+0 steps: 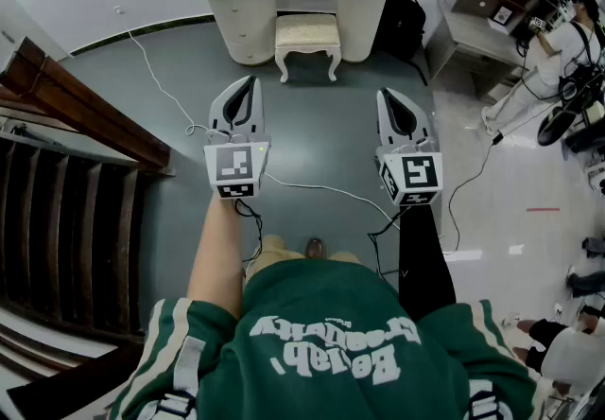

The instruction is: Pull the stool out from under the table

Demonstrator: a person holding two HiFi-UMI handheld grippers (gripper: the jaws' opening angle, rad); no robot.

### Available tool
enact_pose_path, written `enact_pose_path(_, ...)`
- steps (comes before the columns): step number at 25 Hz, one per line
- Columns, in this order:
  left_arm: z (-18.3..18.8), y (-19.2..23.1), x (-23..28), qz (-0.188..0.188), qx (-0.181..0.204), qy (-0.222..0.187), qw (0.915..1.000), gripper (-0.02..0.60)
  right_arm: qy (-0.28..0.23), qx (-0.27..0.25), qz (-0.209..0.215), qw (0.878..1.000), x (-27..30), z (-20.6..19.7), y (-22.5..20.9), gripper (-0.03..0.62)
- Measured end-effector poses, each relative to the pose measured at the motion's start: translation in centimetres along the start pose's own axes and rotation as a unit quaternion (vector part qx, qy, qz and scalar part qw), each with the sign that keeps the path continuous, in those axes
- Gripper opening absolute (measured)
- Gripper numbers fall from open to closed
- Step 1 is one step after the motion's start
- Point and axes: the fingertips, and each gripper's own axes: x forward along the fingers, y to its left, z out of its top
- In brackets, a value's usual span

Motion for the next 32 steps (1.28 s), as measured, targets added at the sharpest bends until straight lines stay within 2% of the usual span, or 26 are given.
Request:
enact_pose_path(11, 0.8, -0.2, -1.2, 0.009, -0.002, -0.004, 1.0000, 0.014, -0.002, -0.007, 0.003, 1.000, -1.0, 0.3, 0.5, 0.008)
enact_pose_path(19, 0.0, 0.3, -1.6, 0.008, 0.001, 0.006, 1.0000, 0.014, -0.009, 0.026, -0.005, 1.000, -0.7, -0.3, 0.7, 0.009)
enact_pose_path(24, -0.7, 0.5, -0.4, 0.000, -0.002, 0.009, 1.0000, 0.014, -0.002, 0.031, -0.006, 1.000, 0.3, -1.0, 0.5, 0.009)
enact_pose_path(32, -2.7, 1.9, 4.3, -0.011, -0.009, 0.009, 0.9999, 0.014, 0.011, 0.027, -0.015, 0.999, 4.8, -2.4, -0.8, 0.009)
